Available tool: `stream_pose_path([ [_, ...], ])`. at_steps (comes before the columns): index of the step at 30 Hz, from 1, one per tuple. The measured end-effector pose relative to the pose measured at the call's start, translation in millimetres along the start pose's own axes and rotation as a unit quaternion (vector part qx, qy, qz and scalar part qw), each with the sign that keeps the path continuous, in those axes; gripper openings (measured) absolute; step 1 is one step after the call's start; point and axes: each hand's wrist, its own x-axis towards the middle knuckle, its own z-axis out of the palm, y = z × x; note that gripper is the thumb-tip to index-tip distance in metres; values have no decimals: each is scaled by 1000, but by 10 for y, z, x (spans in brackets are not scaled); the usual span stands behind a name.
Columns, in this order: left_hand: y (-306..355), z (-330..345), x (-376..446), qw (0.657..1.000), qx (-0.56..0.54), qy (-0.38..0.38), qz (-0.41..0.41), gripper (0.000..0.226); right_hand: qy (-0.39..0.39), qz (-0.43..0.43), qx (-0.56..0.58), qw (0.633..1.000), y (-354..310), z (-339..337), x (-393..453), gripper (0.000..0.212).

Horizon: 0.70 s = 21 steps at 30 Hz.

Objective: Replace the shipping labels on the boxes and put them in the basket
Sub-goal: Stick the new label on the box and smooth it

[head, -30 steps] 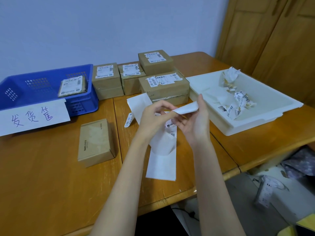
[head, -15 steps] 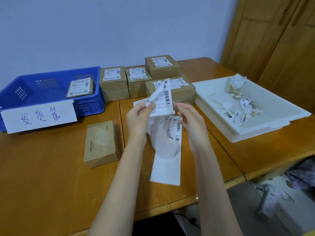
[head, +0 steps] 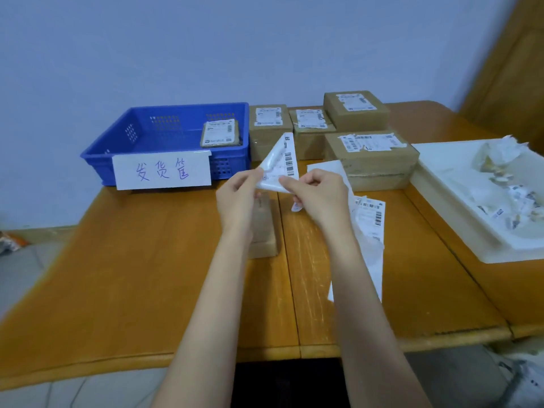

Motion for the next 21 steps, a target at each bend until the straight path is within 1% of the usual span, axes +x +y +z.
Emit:
stream_pose_path([
  [2,-15,-140,21,1000,15,17,0,9,-22,21,0,1000,21,131,-10,27],
  [5,-46,-281,32,999,35,36,-21,9,-66,63,25,996,67,256,-53,23],
  [8,-115,-376,55,997,46,50,-34,23,-80,55,23,995,130,338,-105,19],
  [10,-165,-420,72,996,61,55,-34,29,-97,51,14,994,158,367,-149,22],
  [13,-227,-453,92,992,104,66,-25,20,-111,71,3,991,191,403,-186,31],
  [16,-276,-470,135,983,164,76,-15,8,-106,73,0,992,194,431,-215,34],
  [19,-309,-514,197,972,214,94,-24,11,-90,76,12,993,208,426,-223,34],
  [21,-345,-540,237,970,219,103,-23,14,-100,81,16,992,211,427,-233,33],
])
